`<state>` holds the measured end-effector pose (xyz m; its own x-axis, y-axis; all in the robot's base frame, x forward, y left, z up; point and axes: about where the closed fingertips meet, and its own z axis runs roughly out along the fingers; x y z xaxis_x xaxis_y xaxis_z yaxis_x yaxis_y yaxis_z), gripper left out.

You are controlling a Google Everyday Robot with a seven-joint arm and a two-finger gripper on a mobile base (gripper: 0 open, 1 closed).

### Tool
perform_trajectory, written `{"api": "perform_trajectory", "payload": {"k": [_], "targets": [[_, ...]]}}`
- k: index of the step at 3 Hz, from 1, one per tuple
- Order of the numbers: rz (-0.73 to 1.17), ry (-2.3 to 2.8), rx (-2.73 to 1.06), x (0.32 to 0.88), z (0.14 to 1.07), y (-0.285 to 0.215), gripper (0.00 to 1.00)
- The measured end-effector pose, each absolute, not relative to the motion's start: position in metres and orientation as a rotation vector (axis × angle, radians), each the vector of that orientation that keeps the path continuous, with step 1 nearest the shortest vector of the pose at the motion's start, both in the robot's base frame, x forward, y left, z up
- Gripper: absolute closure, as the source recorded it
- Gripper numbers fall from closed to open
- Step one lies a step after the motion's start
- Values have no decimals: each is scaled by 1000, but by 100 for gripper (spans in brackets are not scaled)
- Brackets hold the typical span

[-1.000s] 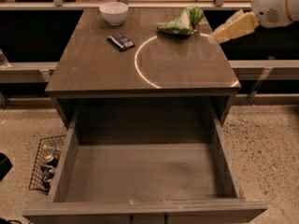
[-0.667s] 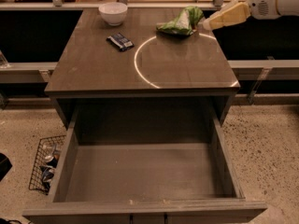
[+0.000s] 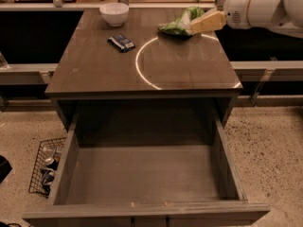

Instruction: Place rxbar blueberry into top drawer

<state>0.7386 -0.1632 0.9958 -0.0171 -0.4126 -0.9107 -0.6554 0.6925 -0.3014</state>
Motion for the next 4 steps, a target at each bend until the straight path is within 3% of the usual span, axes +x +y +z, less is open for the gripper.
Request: {"api": "perform_trajectory", "payload": {"k": [4], "targets": [[458, 1635, -783, 836, 925, -56, 0]]}}
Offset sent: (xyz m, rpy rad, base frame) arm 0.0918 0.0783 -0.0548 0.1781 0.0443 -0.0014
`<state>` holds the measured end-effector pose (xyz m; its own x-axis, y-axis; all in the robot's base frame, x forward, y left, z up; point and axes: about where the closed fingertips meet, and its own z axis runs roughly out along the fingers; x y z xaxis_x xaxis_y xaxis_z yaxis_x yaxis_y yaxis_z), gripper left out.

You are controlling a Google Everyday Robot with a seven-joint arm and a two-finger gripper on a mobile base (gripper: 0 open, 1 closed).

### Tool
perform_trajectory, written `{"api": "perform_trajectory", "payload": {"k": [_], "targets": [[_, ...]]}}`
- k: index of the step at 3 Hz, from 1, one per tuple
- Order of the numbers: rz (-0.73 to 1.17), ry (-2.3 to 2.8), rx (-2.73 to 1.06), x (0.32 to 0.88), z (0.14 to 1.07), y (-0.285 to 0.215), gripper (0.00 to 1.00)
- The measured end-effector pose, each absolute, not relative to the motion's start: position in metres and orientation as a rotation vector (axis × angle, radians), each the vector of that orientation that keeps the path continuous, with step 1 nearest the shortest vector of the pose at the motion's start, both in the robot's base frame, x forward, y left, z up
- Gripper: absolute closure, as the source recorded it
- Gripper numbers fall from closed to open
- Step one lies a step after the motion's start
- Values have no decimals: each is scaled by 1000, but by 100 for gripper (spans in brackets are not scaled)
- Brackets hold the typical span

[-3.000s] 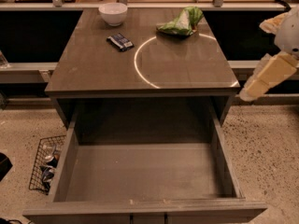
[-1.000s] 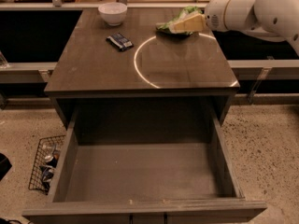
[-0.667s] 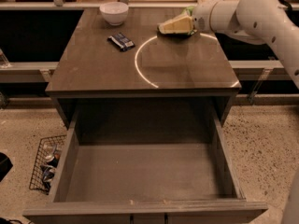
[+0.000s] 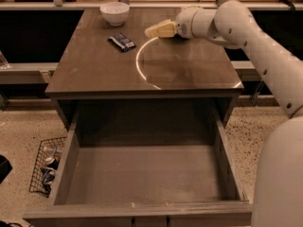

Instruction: Place rxbar blueberry into top drawer

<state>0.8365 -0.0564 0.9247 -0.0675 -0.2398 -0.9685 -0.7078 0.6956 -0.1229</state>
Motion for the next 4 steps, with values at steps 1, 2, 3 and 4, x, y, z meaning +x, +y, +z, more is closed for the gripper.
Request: {"api": "perform_trajectory", "payload": {"k": [1, 2, 3, 4], "targets": [[520, 1625, -784, 849, 910, -31, 0], [583, 1612, -786, 859, 898, -6, 0], [631, 1606, -789, 859, 893, 22, 0], [656, 1623, -791, 855, 889, 49, 0]]}}
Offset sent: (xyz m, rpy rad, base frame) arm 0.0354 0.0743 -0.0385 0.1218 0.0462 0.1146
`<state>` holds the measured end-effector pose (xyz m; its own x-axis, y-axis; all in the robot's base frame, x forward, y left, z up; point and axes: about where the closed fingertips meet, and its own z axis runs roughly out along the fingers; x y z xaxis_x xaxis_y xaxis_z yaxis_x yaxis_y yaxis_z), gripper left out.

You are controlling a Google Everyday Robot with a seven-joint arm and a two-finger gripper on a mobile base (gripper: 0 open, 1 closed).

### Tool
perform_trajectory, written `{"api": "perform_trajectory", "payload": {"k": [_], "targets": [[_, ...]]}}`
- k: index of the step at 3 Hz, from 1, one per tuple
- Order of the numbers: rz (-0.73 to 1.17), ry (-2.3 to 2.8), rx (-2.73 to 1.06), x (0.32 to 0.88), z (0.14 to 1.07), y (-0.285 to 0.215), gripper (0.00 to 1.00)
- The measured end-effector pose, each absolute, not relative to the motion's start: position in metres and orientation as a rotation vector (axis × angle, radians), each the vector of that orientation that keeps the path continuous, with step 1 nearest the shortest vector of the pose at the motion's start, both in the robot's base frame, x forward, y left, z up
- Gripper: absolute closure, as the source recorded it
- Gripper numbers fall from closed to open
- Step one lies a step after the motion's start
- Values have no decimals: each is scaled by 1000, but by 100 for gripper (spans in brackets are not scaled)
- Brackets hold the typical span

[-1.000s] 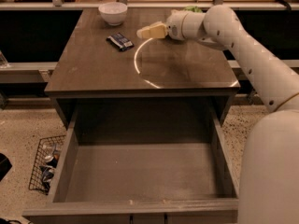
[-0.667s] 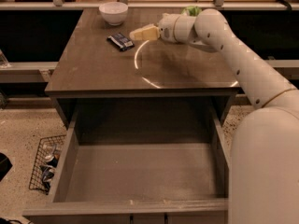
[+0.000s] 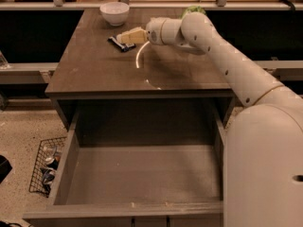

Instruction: Place rxbar blueberry into top drawer

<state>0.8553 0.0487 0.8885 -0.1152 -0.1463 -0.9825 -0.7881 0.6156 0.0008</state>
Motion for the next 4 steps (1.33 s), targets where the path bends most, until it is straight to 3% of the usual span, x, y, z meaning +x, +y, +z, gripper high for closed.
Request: {"api": "perform_trajectory", "payload": {"k": [4], "targets": [[752, 1692, -760, 840, 826, 106, 0]]}}
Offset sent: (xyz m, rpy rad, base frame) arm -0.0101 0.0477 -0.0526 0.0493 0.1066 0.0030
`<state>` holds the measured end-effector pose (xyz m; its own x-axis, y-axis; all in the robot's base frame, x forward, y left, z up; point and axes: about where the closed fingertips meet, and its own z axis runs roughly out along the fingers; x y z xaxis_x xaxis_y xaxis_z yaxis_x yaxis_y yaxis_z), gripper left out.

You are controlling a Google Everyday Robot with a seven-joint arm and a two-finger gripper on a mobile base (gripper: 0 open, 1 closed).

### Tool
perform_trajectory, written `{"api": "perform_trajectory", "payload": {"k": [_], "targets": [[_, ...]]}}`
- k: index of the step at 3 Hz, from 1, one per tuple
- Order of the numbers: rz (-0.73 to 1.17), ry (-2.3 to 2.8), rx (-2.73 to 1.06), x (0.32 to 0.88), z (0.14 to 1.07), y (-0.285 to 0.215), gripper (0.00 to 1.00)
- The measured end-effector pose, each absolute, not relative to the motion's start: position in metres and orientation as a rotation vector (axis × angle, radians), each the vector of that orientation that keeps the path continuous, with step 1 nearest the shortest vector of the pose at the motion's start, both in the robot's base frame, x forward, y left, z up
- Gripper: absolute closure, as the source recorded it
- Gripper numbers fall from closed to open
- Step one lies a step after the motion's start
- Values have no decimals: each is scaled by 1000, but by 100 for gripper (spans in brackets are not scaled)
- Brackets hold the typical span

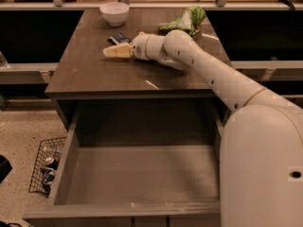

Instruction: Place rxbar blueberry into top drawer

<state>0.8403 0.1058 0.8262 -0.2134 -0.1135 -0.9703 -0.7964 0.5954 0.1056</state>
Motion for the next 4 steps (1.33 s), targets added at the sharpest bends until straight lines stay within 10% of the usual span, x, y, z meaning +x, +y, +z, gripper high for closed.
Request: {"api": "perform_trajectory", "payload": {"k": [4], "targets": [[756, 1694, -768, 839, 830, 111, 96]]}}
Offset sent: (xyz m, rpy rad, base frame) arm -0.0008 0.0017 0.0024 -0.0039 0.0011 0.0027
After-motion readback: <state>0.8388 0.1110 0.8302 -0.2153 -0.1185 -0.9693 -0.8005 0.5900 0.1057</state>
